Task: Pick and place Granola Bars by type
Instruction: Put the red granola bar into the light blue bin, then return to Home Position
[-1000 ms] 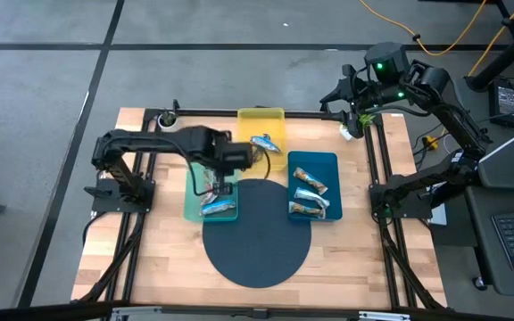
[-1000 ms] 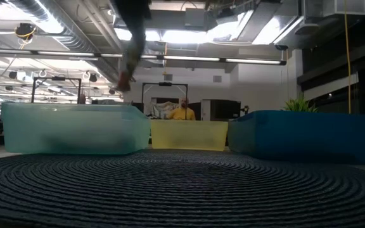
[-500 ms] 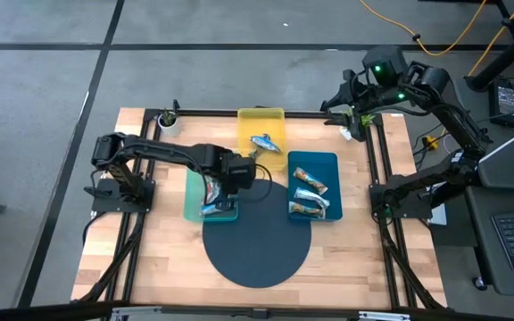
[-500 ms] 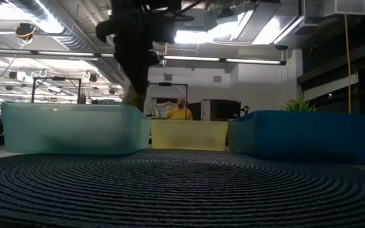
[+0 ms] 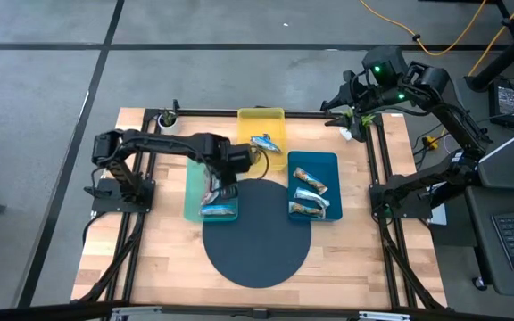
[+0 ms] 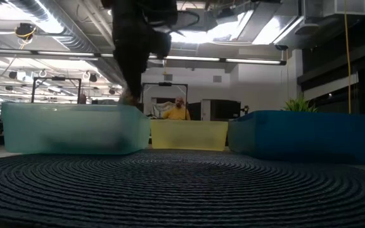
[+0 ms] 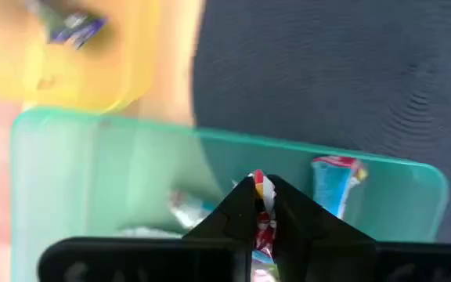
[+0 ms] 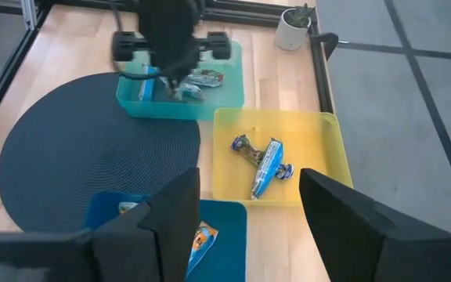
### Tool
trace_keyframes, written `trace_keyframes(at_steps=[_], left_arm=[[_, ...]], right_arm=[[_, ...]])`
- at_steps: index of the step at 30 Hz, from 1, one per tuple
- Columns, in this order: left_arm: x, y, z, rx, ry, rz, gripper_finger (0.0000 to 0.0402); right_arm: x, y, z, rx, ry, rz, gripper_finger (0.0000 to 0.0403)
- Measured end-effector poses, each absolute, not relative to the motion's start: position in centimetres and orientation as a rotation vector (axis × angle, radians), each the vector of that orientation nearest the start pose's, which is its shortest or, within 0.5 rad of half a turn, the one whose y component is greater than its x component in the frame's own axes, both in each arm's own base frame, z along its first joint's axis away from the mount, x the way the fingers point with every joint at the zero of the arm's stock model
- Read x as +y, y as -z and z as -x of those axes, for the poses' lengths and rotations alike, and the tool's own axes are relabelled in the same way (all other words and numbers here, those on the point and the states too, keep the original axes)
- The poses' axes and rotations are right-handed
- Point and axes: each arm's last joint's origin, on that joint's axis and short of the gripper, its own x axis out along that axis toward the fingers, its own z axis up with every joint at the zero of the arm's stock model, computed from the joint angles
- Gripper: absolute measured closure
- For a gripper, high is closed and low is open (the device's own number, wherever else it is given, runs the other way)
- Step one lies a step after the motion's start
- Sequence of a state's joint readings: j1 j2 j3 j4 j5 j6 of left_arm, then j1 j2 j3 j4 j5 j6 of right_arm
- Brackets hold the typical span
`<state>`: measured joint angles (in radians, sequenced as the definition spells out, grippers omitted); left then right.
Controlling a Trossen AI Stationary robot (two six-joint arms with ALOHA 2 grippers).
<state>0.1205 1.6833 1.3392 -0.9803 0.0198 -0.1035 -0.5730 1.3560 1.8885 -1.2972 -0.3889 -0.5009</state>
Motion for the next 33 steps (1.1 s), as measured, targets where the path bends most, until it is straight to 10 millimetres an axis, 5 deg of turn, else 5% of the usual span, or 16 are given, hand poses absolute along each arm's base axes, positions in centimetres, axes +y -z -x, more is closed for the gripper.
trace_keyframes(at_steps=[11,21,27,33], left_arm=[[6.4,-25.8,-29.6,1.396,-0.315,0.260,0.0286],[7.2,-31.6,-24.9,1.183,-0.417,0.366,0.0200],[4.9,-36.1,-21.2,0.927,-0.314,0.465,0.0211],[0.8,-41.0,-17.2,0.571,-0.140,0.383,0.0302]], right_arm=[[-10.5,-47.1,-18.4,0.705,-0.005,0.118,0.0182],[-10.5,-47.1,-18.4,0.707,-0.006,0.115,0.0182],[-10.1,-47.0,-18.1,0.710,-0.070,0.061,0.0182],[-8.5,-46.1,-16.8,0.672,-0.051,0.069,0.0194]])
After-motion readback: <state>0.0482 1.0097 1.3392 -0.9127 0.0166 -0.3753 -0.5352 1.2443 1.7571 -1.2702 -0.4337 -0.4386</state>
